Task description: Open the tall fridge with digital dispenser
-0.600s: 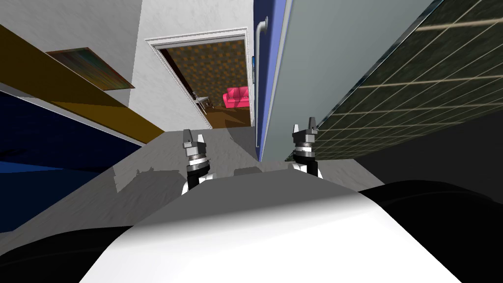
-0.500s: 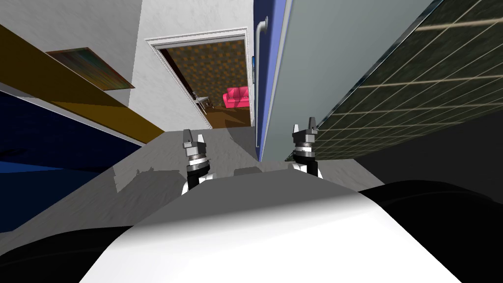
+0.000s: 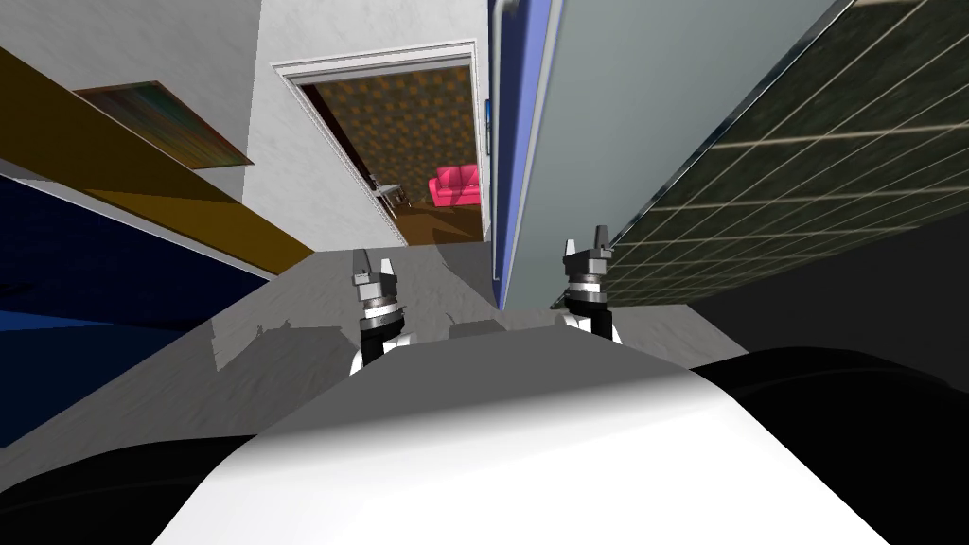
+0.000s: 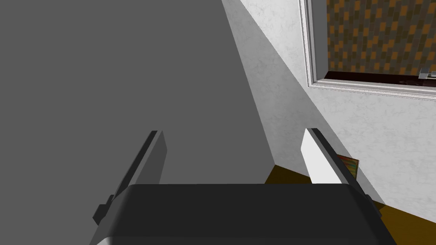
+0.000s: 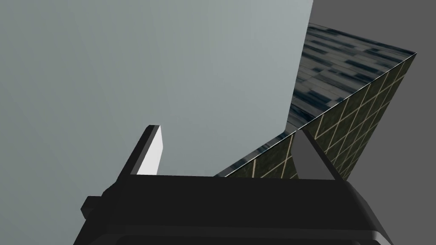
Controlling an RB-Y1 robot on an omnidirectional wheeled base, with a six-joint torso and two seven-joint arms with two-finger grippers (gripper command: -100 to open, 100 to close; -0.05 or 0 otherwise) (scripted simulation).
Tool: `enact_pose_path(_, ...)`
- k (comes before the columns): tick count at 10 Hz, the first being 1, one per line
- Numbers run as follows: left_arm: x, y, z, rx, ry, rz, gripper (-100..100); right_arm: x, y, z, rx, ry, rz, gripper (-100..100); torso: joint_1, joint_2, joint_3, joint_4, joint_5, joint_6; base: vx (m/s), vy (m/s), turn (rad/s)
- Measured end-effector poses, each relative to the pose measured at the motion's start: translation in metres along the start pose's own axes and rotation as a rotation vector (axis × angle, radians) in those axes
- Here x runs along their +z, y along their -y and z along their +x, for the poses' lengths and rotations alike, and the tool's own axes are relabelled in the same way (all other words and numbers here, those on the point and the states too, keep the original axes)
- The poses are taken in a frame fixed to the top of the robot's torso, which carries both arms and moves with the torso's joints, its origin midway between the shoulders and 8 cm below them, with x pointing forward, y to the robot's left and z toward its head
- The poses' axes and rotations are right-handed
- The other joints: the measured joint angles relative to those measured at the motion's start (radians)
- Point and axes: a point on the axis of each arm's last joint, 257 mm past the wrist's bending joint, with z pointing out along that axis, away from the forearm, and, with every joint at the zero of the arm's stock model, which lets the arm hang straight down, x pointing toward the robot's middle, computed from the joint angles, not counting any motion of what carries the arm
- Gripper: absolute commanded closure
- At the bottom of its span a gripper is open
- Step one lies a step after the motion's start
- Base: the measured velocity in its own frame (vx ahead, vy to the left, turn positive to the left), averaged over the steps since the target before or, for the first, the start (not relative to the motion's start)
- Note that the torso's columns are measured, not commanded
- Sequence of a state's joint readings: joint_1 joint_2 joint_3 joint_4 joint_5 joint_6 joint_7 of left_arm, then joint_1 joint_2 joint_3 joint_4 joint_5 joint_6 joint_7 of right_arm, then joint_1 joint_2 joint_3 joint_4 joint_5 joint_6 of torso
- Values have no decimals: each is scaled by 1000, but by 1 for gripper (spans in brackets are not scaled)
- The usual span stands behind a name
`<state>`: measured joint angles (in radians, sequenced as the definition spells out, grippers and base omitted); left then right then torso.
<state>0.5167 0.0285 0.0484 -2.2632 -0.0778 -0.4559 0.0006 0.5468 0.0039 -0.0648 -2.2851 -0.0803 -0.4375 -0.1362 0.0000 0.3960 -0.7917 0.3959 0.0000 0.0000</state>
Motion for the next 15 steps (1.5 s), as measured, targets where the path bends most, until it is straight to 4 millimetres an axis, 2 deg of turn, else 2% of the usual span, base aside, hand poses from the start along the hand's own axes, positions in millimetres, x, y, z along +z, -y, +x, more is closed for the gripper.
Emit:
enact_pose_path(3,0,0,0,0,0,0,0,0,0,0,0,0,0,0,0,222,-443,221,0,0,0,0,0)
enact_pose_path(4,0,0,0,0,0,0,0,0,0,0,0,0,0,-100,0,295,-590,295,0,0,6,-8,94)
enact_pose_path(6,0,0,0,0,0,-1,0,6,-5,4,10,-34,-21,-100,-1,338,-679,338,0,0,-5,-31,131)
enact_pose_path(10,0,0,0,0,0,-1,0,29,-31,13,93,-87,-129,-100,0,341,-685,342,0,0,2,-55,212)
enact_pose_path(15,0,0,0,0,0,-1,0,48,-60,12,197,-96,-236,-100,0,342,-684,342,0,1,-6,-39,167)
